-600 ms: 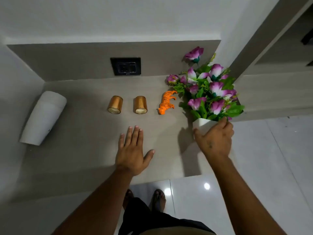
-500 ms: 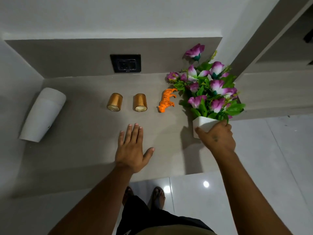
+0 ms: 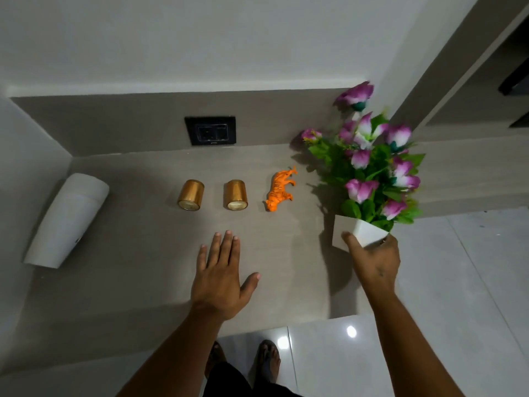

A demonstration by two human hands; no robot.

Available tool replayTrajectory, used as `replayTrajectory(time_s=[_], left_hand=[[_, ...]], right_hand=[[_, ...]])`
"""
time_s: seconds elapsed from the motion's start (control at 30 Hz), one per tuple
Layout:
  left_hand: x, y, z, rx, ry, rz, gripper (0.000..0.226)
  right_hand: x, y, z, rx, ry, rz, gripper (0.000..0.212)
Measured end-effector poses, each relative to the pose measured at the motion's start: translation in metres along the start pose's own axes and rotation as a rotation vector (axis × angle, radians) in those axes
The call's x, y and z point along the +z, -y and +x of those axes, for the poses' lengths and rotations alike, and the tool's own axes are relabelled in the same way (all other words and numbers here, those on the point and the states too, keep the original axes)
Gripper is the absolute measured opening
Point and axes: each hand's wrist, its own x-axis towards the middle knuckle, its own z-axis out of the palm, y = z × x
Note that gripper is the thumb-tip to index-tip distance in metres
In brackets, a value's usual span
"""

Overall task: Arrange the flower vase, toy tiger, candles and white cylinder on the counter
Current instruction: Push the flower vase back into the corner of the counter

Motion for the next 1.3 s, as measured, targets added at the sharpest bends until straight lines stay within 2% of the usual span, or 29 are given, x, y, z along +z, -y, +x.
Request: replayTrajectory(time_s=[0.13, 0.3, 0.43, 0.8, 1.13, 1.3], left_hand=[[0.001, 0.001, 0.0, 0.007, -0.008, 0.001, 0.094], [0.004, 0.002, 0.0, 0.013, -0.003, -0.002, 0.093], [0.006, 0.002, 0.001, 0.01, -0.013, -0.021, 0.093], [0.001, 0.003, 0.004, 0.016, -0.013, -0.04, 0.095], [0.003, 0.003, 0.002, 0.013, -0.044, -0.077, 0.094], [0.003, 0.004, 0.002, 0.011, -0.049, -0.079, 0.094]], right_hand=[[0.018, -0.004, -0.016, -0.109, -0.091, 0.173, 0.075], [0.058, 0.004, 0.005, -0.126, -0.029, 0.315, 0.084], [0.083, 0.014, 0.039, -0.181, 0.001, 0.26, 0.087], [0.129, 0.062, 0.134, -0.132, -0.049, 0.178, 0.098], [0.148, 0.075, 0.16, -0.099, -0.02, 0.195, 0.104], [0.153, 0.071, 0.168, -0.141, -0.009, 0.192, 0.107]])
